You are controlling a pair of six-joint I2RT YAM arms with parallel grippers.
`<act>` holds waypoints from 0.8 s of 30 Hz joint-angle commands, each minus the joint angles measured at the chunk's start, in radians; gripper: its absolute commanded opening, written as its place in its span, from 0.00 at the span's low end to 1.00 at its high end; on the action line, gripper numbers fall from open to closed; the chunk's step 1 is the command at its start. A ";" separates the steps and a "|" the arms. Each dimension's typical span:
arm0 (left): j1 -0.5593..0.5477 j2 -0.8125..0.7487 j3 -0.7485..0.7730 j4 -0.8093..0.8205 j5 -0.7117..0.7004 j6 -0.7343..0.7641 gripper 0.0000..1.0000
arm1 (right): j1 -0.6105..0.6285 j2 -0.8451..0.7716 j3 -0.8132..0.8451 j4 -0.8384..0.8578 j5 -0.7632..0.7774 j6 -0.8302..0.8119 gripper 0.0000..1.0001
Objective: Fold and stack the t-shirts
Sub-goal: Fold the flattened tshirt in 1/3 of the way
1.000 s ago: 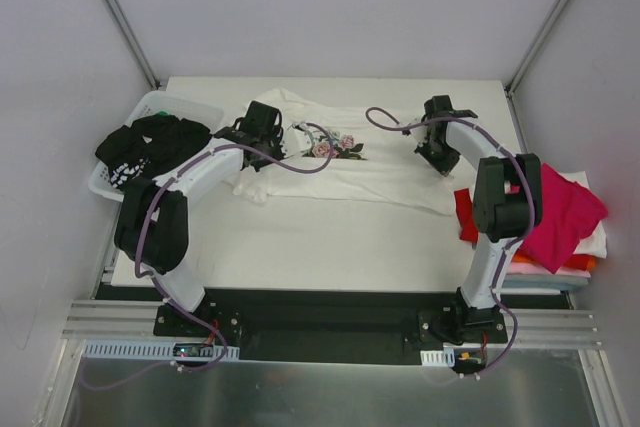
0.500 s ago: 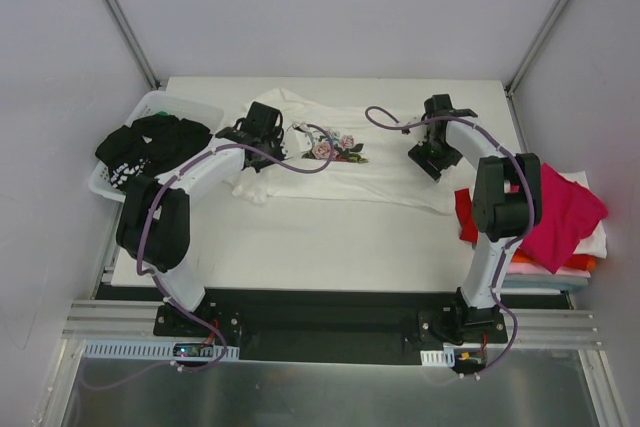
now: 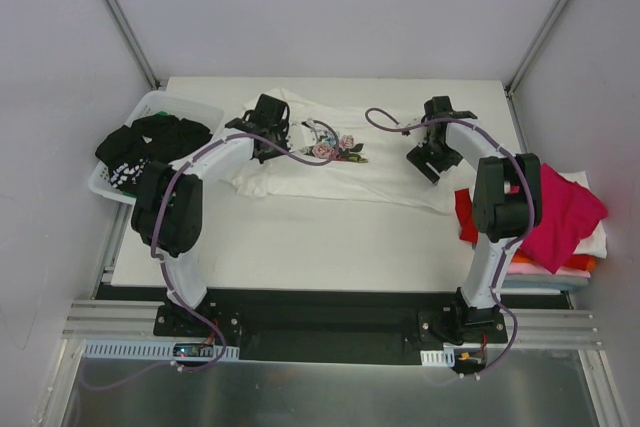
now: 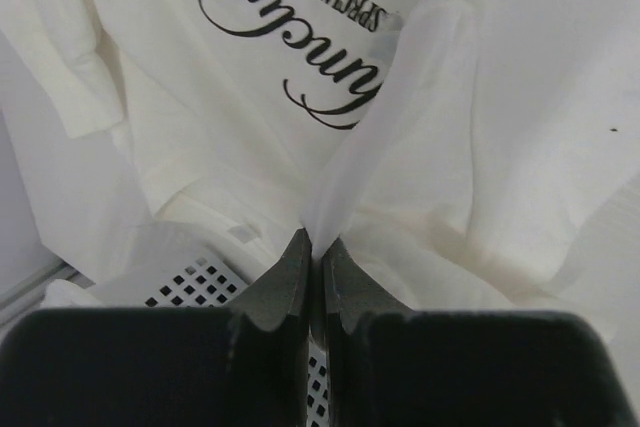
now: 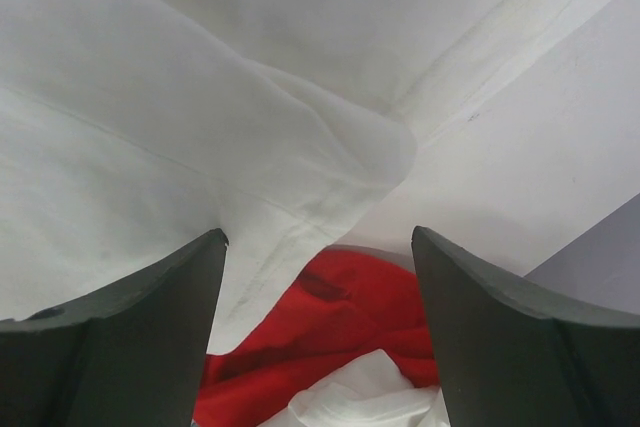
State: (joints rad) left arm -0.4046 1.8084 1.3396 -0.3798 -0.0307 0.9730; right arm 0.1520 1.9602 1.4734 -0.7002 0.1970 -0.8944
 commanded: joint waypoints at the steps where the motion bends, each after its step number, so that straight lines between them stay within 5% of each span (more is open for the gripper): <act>1: 0.006 0.045 0.137 0.010 -0.044 0.059 0.00 | 0.000 -0.073 -0.025 -0.001 -0.004 0.011 0.79; 11: 0.006 0.173 0.270 0.009 -0.121 0.136 0.03 | -0.002 -0.086 -0.058 0.007 0.002 0.009 0.79; 14: 0.007 0.192 0.271 0.009 -0.123 0.135 0.21 | -0.002 -0.087 -0.059 0.008 0.001 0.011 0.79; 16: 0.010 0.195 0.262 0.009 -0.115 0.119 0.48 | -0.002 -0.089 -0.062 0.010 0.002 0.011 0.79; 20: 0.018 0.184 0.236 0.010 -0.098 0.099 0.61 | -0.002 -0.095 -0.067 0.010 0.002 0.011 0.79; 22: 0.021 0.166 0.218 0.012 -0.084 0.078 0.82 | -0.002 -0.098 -0.071 0.010 -0.001 0.012 0.79; 24: 0.020 0.137 0.201 0.016 -0.077 0.069 0.92 | 0.000 -0.099 -0.074 0.011 -0.002 0.014 0.79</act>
State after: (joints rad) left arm -0.3973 2.0106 1.5696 -0.3622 -0.1268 1.0737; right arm 0.1520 1.9186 1.4086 -0.6853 0.1974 -0.8944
